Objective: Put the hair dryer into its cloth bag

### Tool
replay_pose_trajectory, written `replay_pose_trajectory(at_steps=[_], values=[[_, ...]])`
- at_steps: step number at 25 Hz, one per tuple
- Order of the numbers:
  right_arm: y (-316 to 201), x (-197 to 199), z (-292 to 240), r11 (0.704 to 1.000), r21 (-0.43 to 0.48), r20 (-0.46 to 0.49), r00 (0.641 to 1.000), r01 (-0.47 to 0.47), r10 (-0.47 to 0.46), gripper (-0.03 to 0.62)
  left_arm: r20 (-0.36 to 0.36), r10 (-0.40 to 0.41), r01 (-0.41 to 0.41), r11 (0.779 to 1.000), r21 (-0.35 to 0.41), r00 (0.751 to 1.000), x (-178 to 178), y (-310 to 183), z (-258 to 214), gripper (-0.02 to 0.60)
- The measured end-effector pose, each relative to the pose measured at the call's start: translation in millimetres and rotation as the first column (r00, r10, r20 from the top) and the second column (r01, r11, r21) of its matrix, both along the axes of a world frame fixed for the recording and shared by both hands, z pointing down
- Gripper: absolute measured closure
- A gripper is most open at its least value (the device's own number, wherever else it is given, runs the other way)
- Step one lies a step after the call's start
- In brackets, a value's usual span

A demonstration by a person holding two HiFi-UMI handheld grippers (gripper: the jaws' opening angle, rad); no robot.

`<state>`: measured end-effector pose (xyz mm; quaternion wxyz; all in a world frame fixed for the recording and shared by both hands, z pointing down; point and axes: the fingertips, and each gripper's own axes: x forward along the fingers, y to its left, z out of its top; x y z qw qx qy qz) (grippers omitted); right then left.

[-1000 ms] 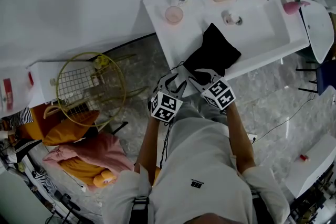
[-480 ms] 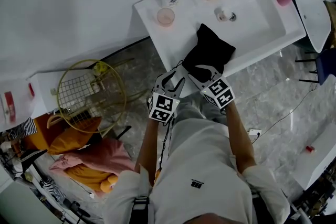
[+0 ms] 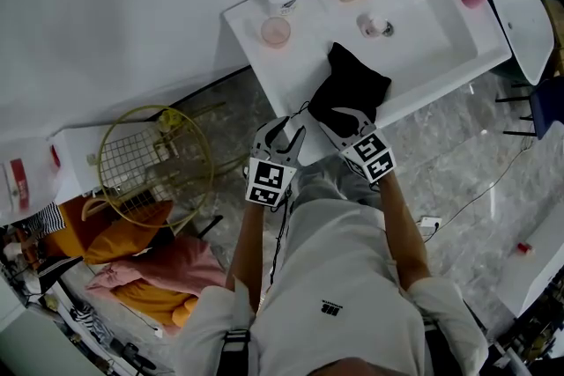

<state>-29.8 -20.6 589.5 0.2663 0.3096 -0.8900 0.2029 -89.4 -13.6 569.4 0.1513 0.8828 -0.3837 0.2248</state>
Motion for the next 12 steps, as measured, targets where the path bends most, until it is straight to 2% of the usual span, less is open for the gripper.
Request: replay_pose_trajectory(at_steps=[12], values=[[-0.2, -0.8, 0.9, 1.000, 0.012, 0.003, 1.000, 0.000, 0.000, 0.477, -0.003, 0.000, 0.000, 1.000, 0.002, 1.000, -0.7, 0.9, 0.7, 0.416]])
